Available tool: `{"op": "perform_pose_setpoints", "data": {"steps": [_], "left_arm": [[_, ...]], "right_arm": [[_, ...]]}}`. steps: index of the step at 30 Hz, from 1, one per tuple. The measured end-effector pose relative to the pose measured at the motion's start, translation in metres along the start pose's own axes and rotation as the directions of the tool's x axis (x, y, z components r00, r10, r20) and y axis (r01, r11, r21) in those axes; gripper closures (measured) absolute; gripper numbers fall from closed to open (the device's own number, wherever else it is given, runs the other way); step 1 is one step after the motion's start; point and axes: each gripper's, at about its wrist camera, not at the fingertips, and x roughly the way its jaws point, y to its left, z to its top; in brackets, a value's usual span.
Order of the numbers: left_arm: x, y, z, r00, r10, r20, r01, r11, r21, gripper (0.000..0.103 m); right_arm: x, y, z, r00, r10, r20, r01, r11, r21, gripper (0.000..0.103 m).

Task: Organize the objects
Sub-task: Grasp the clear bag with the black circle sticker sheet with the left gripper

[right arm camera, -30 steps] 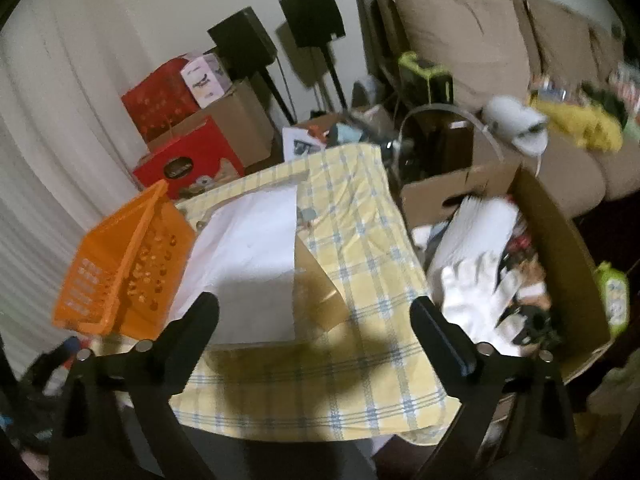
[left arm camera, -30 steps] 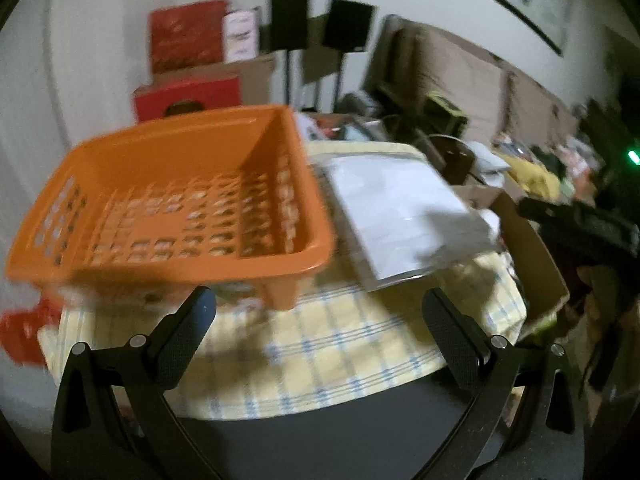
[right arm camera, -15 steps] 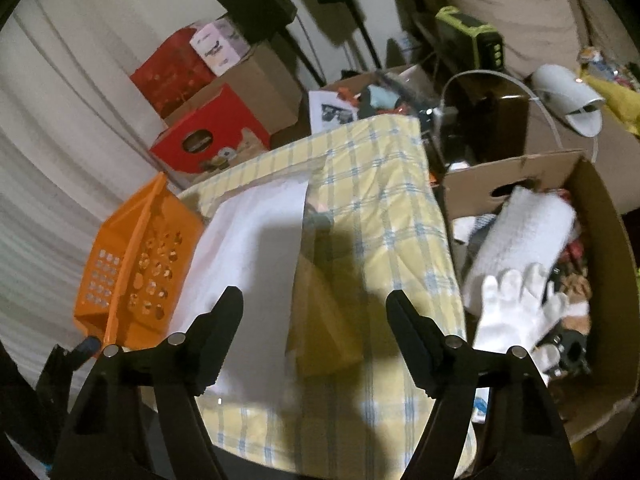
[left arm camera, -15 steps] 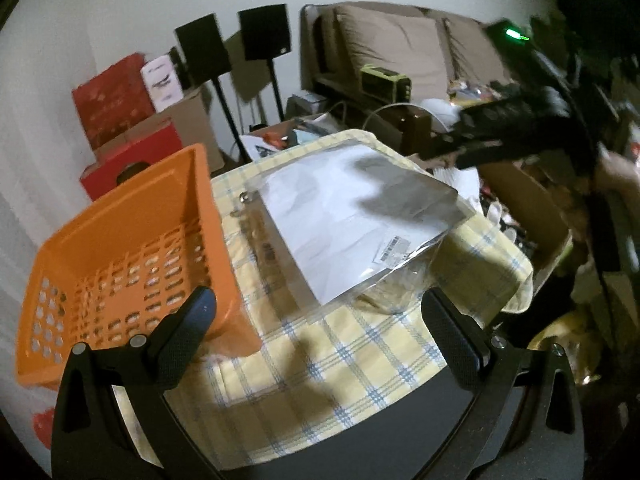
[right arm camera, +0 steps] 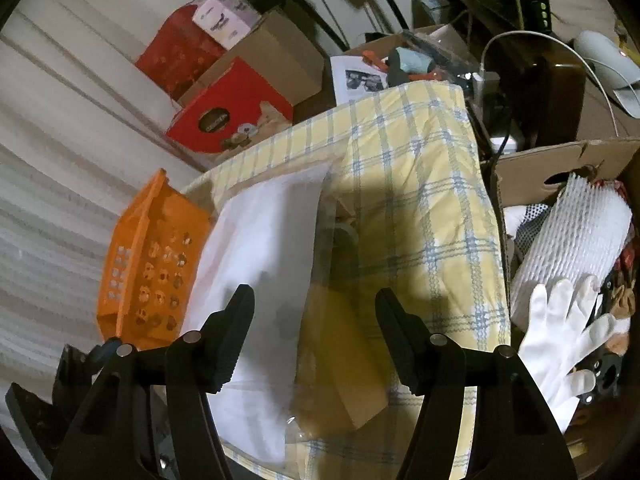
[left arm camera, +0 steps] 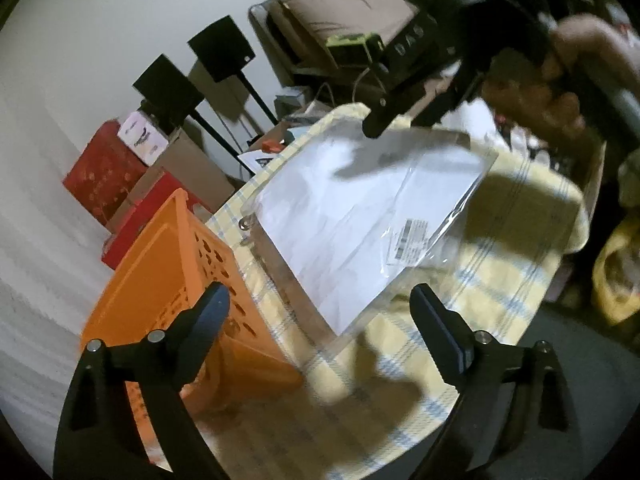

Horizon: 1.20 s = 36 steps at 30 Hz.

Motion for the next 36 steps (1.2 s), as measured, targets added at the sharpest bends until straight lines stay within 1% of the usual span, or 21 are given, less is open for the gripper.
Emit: {"op": "perform_pose_setpoints", "data": {"steps": [4,6,8,10,12,14,15,16,17,18,19,20,22,27,29,30,31,32,34,35,36], "left_arm": [[0.008,-0.014,0.0,0.997,0.071,0.003,-0.071,0.992,0.1,0.016],[0.012,-0.023,0.0,0.995,0.103,0.008,-0.103,0.984,0.144,0.021],[0.015,-0.028,0.0,0.993,0.122,0.005,-0.121,0.979,0.167,0.03],[0.018,-0.032,0.001,0.992,0.123,-0.003,-0.121,0.977,0.177,0.035],[0.023,-0.034,0.001,0.991,0.134,-0.006,-0.13,0.973,0.19,0.039],[0.026,-0.035,0.001,0.99,0.139,-0.011,-0.134,0.971,0.198,0.047],[0.027,-0.035,0.0,0.99,0.141,-0.015,-0.135,0.971,0.198,0.049],[0.029,-0.033,0.001,0.99,0.139,-0.019,-0.133,0.972,0.194,0.055],[0.03,-0.032,0.001,0.99,0.136,-0.023,-0.13,0.974,0.188,0.062],[0.03,-0.032,0.001,0.991,0.135,-0.025,-0.128,0.975,0.181,0.065],[0.03,-0.03,0.001,0.991,0.133,-0.025,-0.127,0.977,0.173,0.071],[0.029,-0.028,0.002,0.991,0.13,-0.024,-0.124,0.978,0.165,0.081],[0.027,-0.024,0.003,0.993,0.121,-0.013,-0.118,0.982,0.148,0.089],[0.016,-0.014,0.008,0.996,0.087,0.026,-0.09,0.99,0.107,0.097],[0.01,-0.003,0.013,0.998,0.049,0.034,-0.051,0.997,0.052,0.099],[0.006,0.007,0.017,0.999,0.014,0.04,-0.014,1.0,0.0,0.099],[0.004,0.015,0.018,0.999,-0.003,0.04,0.005,0.999,-0.033,0.1],[0.003,0.026,0.022,0.999,-0.025,0.037,0.027,0.997,-0.078,0.101],[0.001,0.044,0.025,0.997,-0.071,0.034,0.075,0.987,-0.145,0.101],[0.001,0.053,0.027,0.994,-0.099,0.035,0.104,0.978,-0.181,0.101],[0.0,0.066,0.029,0.99,-0.136,0.039,0.141,0.963,-0.23,0.101]], "right_arm": [[0.003,0.002,0.001,1.0,0.021,-0.01,-0.021,1.0,-0.002,0.039],[0.006,0.001,0.003,0.999,0.029,-0.016,-0.028,1.0,0.005,0.043],[0.008,0.0,0.005,0.999,0.033,-0.02,-0.033,0.999,0.013,0.05],[0.009,-0.002,0.006,0.999,0.044,-0.024,-0.043,0.999,0.024,0.055],[0.009,-0.002,0.006,0.998,0.056,-0.021,-0.056,0.998,0.028,0.055],[0.009,0.0,0.005,0.997,0.076,-0.023,-0.076,0.997,0.031,0.057],[0.008,0.0,0.005,0.996,0.083,-0.023,-0.082,0.996,0.031,0.057],[0.007,0.001,0.005,0.996,0.087,-0.022,-0.086,0.996,0.029,0.057],[0.005,0.003,0.005,0.995,0.094,-0.021,-0.093,0.995,0.027,0.057],[0.005,0.004,0.005,0.995,0.095,-0.019,-0.095,0.995,0.026,0.057],[0.003,0.006,0.005,0.995,0.097,-0.019,-0.097,0.995,0.018,0.057],[0.002,0.008,0.006,0.995,0.098,-0.017,-0.098,0.995,0.016,0.057],[0.0,0.01,0.006,0.995,0.101,-0.015,-0.101,0.995,0.012,0.057],[-0.006,0.016,0.009,0.994,0.113,-0.002,-0.113,0.994,0.003,0.057],[-0.012,0.017,0.01,0.991,0.135,0.018,-0.136,0.991,0.013,0.057],[-0.017,0.016,0.012,0.989,0.144,0.034,-0.145,0.989,0.02,0.057],[-0.021,0.016,0.013,0.988,0.146,0.049,-0.148,0.989,0.025,0.055],[-0.028,0.016,0.014,0.986,0.148,0.071,-0.151,0.988,0.032,0.054],[-0.043,0.014,0.018,0.98,0.156,0.125,-0.163,0.986,0.043,0.046],[-0.052,0.013,0.02,0.975,0.159,0.152,-0.168,0.985,0.047,0.044],[-0.059,0.012,0.022,0.972,0.157,0.176,-0.167,0.985,0.047,0.043]]}}
